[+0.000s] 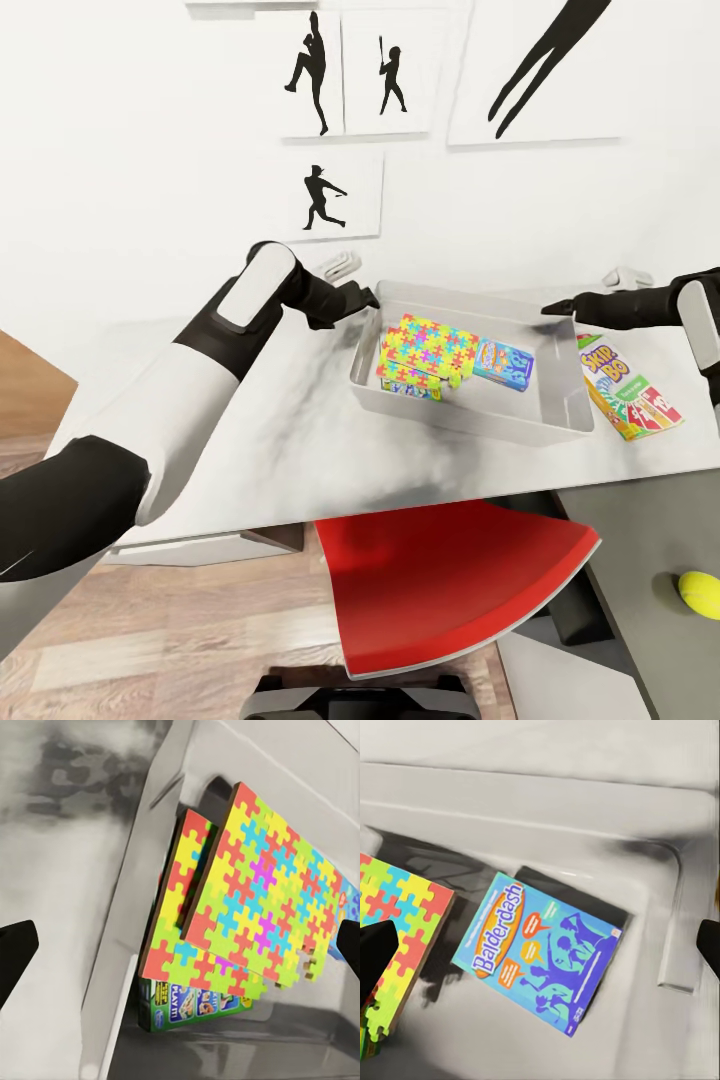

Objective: Put all the toys in the child's room - the three board games (two on the bed and one on the table), the two jigsaw puzzles on the table, and the tennis ball on the table - inside the toy box on the table in the child's room.

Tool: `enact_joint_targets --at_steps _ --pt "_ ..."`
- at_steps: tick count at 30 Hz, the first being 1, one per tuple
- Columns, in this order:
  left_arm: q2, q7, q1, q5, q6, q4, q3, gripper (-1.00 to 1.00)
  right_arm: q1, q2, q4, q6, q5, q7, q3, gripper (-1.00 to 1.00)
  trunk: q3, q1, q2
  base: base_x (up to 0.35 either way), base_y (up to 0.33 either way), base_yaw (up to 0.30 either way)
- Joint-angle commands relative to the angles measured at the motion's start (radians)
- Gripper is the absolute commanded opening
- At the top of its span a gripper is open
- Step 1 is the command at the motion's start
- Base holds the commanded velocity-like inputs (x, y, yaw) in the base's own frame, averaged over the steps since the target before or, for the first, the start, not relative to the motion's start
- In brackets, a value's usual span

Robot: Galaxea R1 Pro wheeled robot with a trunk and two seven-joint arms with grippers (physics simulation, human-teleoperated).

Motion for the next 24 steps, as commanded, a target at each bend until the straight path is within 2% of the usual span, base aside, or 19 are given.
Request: enact_joint_targets --at_steps 1,17,24 --pt "0.0 0.01 -0.001 0.01 -0.001 -0.001 -0.002 1.0 -0.001 -0.001 0.0 0.003 0.0 0.003 0.003 1.0 -0.002 0.001 -0.002 0.0 0.0 0.0" --pt "0.001 -0.042 -0.001 0.006 -0.003 0.012 -0.01 1.0 0.0 -0.01 -0.002 0.003 0.018 0.003 0.003 1.0 -0.002 0.001 -0.002 0.0 0.0 0.0" --pt "0.001 -0.054 0.0 0.005 -0.003 0.015 -0.011 1.0 0.019 -0.017 -0.003 0.003 0.018 0.003 0.003 1.0 -0.002 0.001 -0.002 0.0 0.0 0.0"
